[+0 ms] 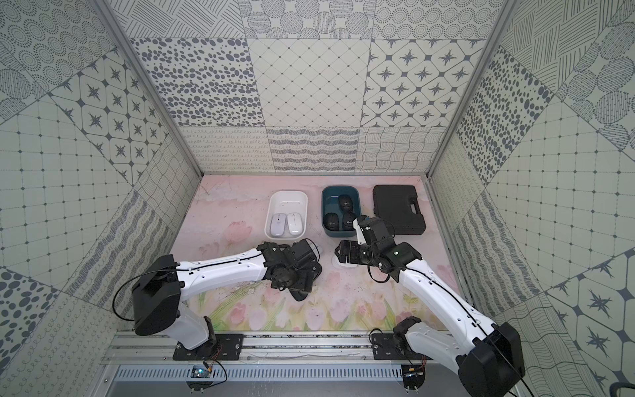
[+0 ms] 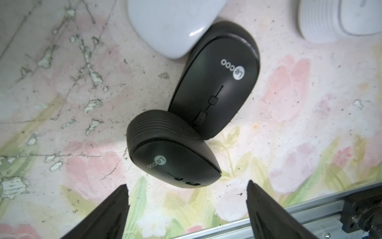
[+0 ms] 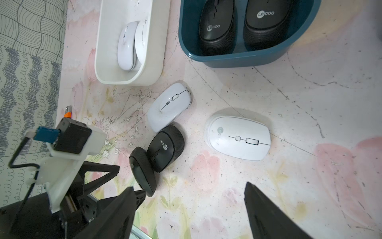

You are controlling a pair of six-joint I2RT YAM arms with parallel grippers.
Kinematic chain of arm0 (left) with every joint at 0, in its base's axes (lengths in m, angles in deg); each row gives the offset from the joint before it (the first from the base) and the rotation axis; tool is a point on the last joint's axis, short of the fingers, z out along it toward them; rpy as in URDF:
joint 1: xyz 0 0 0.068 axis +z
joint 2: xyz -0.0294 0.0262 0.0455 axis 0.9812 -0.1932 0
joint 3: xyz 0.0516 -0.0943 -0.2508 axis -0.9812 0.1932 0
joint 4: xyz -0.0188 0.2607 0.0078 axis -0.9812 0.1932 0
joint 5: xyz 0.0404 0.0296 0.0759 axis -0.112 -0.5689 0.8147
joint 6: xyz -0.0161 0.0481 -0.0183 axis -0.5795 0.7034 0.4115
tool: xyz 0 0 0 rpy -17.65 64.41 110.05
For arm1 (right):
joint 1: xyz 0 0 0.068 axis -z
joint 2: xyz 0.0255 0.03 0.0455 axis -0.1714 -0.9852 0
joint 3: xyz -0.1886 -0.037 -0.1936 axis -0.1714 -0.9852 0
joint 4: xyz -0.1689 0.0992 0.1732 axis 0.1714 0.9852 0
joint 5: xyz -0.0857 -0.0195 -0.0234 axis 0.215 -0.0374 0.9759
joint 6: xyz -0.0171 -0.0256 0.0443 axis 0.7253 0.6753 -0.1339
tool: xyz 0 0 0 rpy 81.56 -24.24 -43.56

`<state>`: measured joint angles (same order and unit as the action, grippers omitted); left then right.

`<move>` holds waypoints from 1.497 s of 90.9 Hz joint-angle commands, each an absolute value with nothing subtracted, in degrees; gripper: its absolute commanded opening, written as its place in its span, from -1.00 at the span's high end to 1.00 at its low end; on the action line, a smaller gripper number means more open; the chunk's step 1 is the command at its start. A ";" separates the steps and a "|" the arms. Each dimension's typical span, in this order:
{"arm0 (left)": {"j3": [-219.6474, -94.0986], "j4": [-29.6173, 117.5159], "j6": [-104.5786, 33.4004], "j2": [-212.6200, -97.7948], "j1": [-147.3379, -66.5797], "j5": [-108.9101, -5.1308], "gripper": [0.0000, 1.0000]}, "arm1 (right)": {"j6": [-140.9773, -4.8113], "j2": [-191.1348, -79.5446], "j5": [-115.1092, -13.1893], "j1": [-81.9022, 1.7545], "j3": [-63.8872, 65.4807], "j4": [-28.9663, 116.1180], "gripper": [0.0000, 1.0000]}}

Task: Place the mice by color into the storage box
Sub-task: Pick up the mouse from the center of the board.

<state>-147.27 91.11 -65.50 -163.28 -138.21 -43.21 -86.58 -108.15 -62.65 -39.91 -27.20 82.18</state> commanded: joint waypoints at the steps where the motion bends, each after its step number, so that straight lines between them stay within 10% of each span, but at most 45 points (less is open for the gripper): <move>1: -152.09 96.25 -45.44 -164.32 -136.84 -37.98 -0.83 | -85.87 -106.93 -62.80 -40.11 -28.31 81.49 -0.73; 11: -156.88 98.20 -35.02 -168.73 -135.08 -36.86 -0.66 | -86.44 -105.85 -61.99 -40.10 -28.51 82.18 -0.73; 40: -164.06 96.48 -27.83 -178.80 -133.20 -39.26 0.99 | -87.21 -97.42 -58.50 -39.32 -26.94 89.64 -0.75; 136: -135.95 95.25 -49.65 -153.09 -136.31 -44.70 1.00 | -87.11 -99.32 -60.19 -39.27 -27.05 87.50 -0.77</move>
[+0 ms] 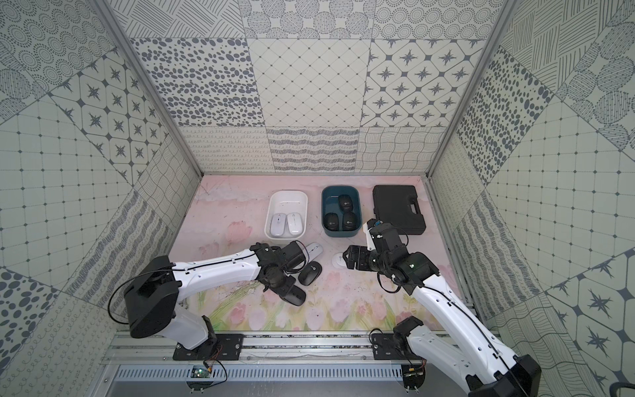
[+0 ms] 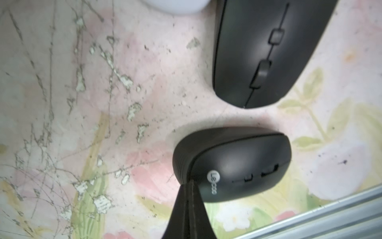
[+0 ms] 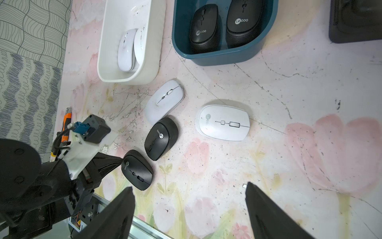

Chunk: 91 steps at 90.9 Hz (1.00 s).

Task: Place the mice by color into the storage box
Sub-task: Pick up the mouse from the center of the board.

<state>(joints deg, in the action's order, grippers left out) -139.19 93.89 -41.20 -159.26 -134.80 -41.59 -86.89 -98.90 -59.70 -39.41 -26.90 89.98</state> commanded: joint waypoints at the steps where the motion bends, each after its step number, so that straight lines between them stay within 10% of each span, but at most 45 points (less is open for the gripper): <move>1: -135.79 95.47 -49.87 -152.56 -136.37 -44.62 1.00 | -87.13 -99.22 -60.13 -39.25 -27.07 87.55 -0.77; 13: -135.41 97.79 -50.28 -147.01 -136.61 -45.05 0.93 | -87.39 -98.90 -60.52 -39.31 -27.28 87.37 -0.77; 22: -136.93 100.20 -49.85 -145.48 -139.77 -48.31 -0.11 | -87.04 -98.86 -61.57 -39.31 -27.25 87.39 -0.81; 30: -139.71 102.44 -46.97 -147.20 -142.71 -46.28 -0.37 | -86.79 -98.49 -61.69 -39.31 -27.70 86.84 -0.85; 53: -153.92 110.78 -24.85 -158.50 -144.74 -31.26 -0.42 | -86.97 -97.17 -63.19 -39.31 -27.79 86.53 -0.98; 91: -134.17 85.38 25.08 -157.29 -147.51 -28.85 -0.37 | -87.37 -94.19 -65.44 -37.05 -27.53 87.02 -0.98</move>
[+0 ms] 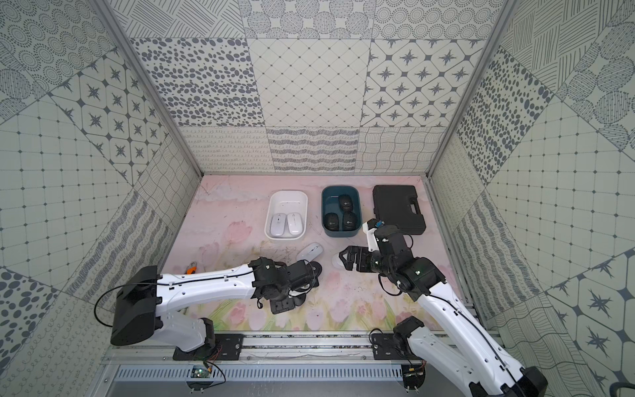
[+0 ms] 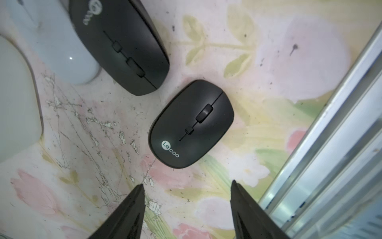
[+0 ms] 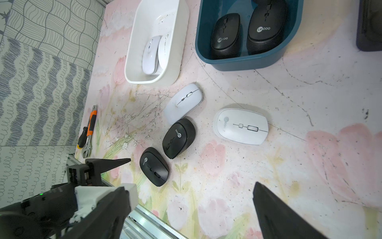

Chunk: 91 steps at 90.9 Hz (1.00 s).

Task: Place the mice by color into the storage box
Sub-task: Pick up the mouse from the center of the board.

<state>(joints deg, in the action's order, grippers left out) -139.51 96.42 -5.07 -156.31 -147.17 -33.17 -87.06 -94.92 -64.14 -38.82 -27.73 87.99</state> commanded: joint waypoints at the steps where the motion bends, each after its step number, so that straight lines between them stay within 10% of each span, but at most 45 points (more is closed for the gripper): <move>1: -133.89 84.47 25.81 -157.43 -147.50 -28.69 -0.37 | -87.35 -94.19 -65.65 -36.86 -27.44 87.09 -0.98; 91: -137.72 85.48 40.05 -164.58 -142.27 -44.61 -0.39 | -81.01 -93.24 -69.29 -30.87 -27.35 90.87 -0.98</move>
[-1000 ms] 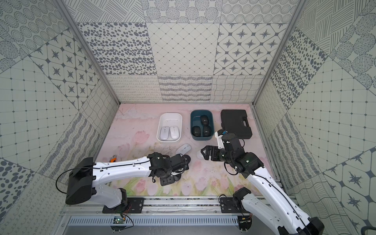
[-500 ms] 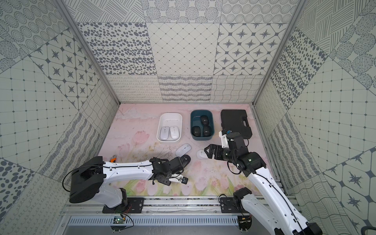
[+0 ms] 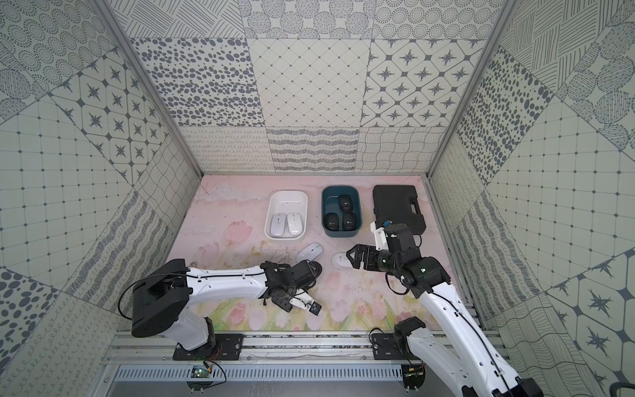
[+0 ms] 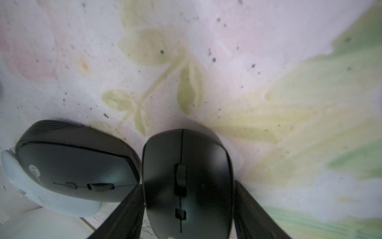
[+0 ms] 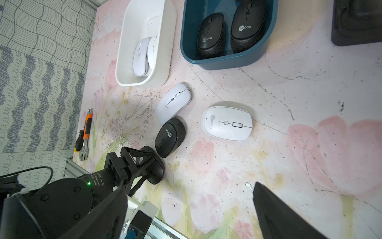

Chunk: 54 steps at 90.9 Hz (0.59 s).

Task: Place the mice by color into the storage box
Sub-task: Pick up the mouse from the center of the board.

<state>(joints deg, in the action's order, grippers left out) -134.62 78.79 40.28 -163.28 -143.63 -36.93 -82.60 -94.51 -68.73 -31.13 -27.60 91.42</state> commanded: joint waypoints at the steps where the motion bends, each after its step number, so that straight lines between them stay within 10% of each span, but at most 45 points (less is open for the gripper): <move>1: -137.95 85.61 39.93 -164.80 -142.25 -44.57 -0.39 | -80.96 -93.19 -69.25 -30.87 -27.40 90.94 -0.98; 54: -136.80 89.59 29.05 -163.97 -142.61 -45.23 -0.40 | -79.92 -90.58 -69.10 -30.70 -27.68 91.46 -0.98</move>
<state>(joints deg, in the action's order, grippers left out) -138.73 87.22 34.05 -165.40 -142.56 -44.23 -80.44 -91.34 -68.64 -31.00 -27.60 93.08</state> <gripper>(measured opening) 0.695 0.991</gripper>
